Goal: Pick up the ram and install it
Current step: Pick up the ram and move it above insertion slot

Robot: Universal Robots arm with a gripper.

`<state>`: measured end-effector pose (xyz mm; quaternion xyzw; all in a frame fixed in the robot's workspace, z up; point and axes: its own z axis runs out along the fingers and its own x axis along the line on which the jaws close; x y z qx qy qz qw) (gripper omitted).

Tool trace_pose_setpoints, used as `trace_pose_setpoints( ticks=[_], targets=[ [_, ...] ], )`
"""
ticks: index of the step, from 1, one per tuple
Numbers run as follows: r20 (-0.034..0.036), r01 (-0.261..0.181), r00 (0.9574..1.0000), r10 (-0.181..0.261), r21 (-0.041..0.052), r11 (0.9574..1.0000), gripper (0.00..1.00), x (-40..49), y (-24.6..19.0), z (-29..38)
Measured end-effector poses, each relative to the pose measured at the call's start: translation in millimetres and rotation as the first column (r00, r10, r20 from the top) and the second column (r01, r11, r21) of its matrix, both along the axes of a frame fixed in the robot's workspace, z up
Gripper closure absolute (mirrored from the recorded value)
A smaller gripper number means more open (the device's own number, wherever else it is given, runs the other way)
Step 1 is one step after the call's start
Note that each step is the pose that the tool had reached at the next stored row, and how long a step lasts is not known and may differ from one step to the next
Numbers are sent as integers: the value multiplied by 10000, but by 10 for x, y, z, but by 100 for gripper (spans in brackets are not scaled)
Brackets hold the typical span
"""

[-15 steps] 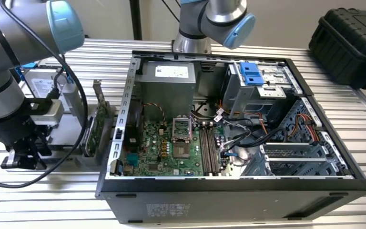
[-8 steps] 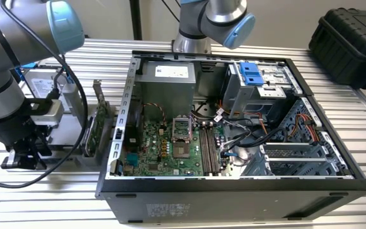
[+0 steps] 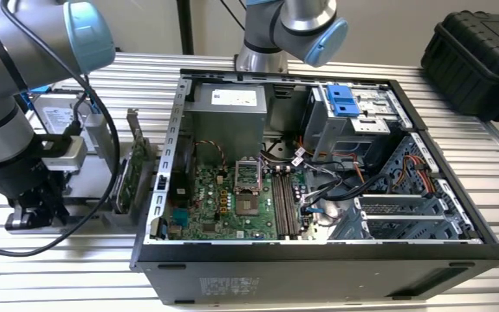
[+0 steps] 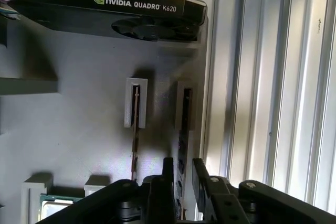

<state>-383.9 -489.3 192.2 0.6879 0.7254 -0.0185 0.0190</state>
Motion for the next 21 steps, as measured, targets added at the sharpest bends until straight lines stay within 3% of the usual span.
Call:
trace_pose_setpoints(
  ticks=[21],
  targets=[
    [0, 0, 10000, 0, -6, 10000, 100, 0, 0, -16]
  ],
)
